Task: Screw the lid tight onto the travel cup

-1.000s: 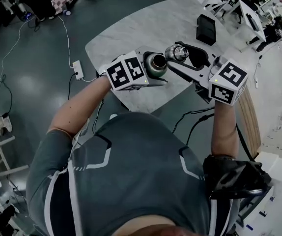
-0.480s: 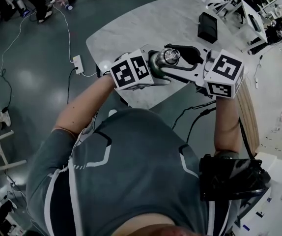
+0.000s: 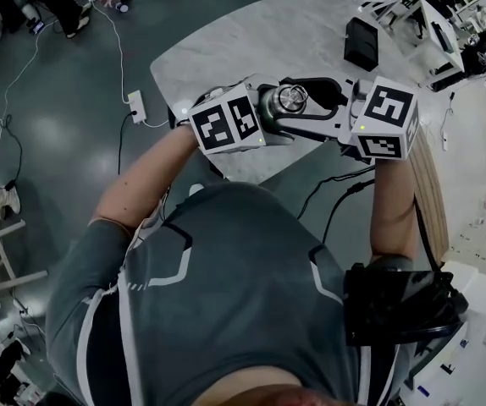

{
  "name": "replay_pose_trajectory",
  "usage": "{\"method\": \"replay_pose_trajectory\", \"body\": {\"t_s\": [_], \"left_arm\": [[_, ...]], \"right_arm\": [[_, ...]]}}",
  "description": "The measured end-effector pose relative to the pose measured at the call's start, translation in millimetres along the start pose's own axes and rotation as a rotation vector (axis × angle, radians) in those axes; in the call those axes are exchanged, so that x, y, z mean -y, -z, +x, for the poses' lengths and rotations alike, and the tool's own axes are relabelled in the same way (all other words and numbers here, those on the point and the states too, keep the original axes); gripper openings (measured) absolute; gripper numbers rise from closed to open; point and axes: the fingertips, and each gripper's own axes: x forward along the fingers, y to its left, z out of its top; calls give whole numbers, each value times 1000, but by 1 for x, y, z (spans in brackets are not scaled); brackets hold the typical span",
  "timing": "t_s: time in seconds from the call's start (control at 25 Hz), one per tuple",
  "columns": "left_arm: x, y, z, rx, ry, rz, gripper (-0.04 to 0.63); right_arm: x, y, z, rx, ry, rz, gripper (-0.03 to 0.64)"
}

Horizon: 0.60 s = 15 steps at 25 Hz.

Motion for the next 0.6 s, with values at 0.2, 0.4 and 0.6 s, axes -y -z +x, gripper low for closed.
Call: {"method": "replay_pose_trajectory", "body": {"t_s": [0.2,0.4,0.6], "left_arm": [[-4,3,1,-10,-21,-40,398],[-6,5,3,-28,-38,-38,399],[25,-12,-9,38,182,84,398]], "right_arm": [[6,0,0,55,94,53,276],[10,2,-3,110,145,93,276],[-24,-11,-9,116,-133,-142,276]]}}
